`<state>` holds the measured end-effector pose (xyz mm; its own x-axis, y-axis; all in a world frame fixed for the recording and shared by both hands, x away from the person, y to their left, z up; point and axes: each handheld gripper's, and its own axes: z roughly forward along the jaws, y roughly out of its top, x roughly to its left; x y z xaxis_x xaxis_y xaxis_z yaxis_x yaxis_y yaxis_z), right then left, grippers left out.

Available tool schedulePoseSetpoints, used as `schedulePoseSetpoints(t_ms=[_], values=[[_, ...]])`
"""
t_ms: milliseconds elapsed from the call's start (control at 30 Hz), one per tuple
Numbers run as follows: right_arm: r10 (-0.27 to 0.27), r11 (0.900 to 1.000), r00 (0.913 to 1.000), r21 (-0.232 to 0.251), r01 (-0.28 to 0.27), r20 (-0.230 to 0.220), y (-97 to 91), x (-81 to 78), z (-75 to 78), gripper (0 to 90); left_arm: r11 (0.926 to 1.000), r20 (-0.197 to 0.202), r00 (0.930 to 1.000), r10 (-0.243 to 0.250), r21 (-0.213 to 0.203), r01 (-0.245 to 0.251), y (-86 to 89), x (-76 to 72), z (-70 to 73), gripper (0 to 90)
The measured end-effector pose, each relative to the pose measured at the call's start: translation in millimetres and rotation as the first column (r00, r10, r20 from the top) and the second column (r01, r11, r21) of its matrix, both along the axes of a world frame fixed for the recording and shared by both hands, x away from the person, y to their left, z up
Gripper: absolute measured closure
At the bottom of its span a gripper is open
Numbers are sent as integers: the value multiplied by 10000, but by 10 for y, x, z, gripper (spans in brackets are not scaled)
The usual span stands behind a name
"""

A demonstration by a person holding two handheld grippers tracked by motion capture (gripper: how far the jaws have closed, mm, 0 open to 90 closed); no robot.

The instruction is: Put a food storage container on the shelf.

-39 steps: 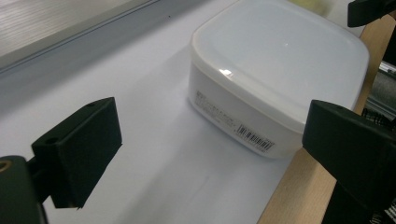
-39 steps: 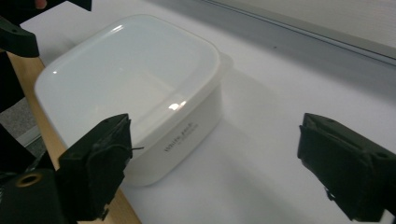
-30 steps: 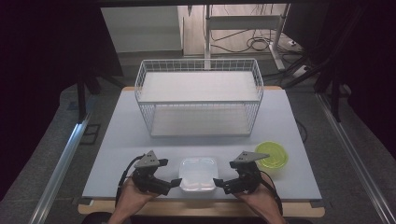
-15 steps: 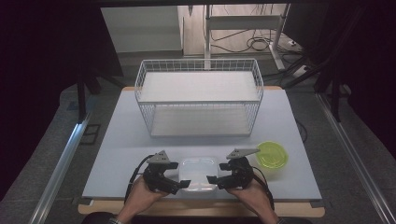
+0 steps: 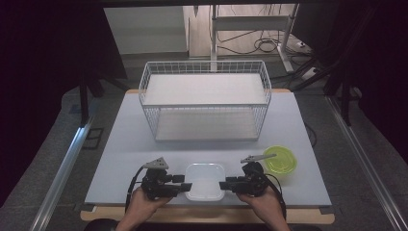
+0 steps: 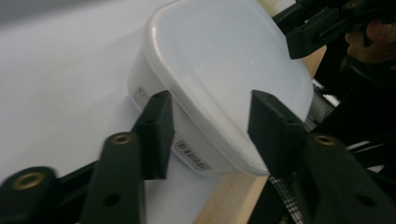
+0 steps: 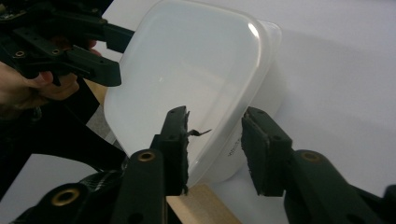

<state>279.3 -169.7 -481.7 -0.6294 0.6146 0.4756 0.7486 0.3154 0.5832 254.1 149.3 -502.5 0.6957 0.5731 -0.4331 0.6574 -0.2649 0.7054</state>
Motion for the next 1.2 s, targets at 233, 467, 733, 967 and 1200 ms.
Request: schedulePoseSetpoints(t_ms=[233,467,733,967,1200], values=[[-798,9949,9967,610,806,-141,-45,-13,36,759,9938,-465,9947,919,-590,-946,53,-37,64,705],[-1189,9920,9869,560,1133,1094,-17,-52,58,795,9874,-345,9902,1357,-775,-1380,68,12,50,794],[-1195,9918,9721,682,1077,2020,4,-64,164,795,9825,327,9857,1650,-924,-1614,69,15,166,795],[-1221,9899,9658,984,1018,2286,-18,-4,266,796,9820,771,9821,1718,-926,-1645,67,90,336,795],[-1358,9860,9556,1297,1047,2615,-2,91,451,795,9782,1339,9717,1947,-996,-1823,82,178,609,794]])
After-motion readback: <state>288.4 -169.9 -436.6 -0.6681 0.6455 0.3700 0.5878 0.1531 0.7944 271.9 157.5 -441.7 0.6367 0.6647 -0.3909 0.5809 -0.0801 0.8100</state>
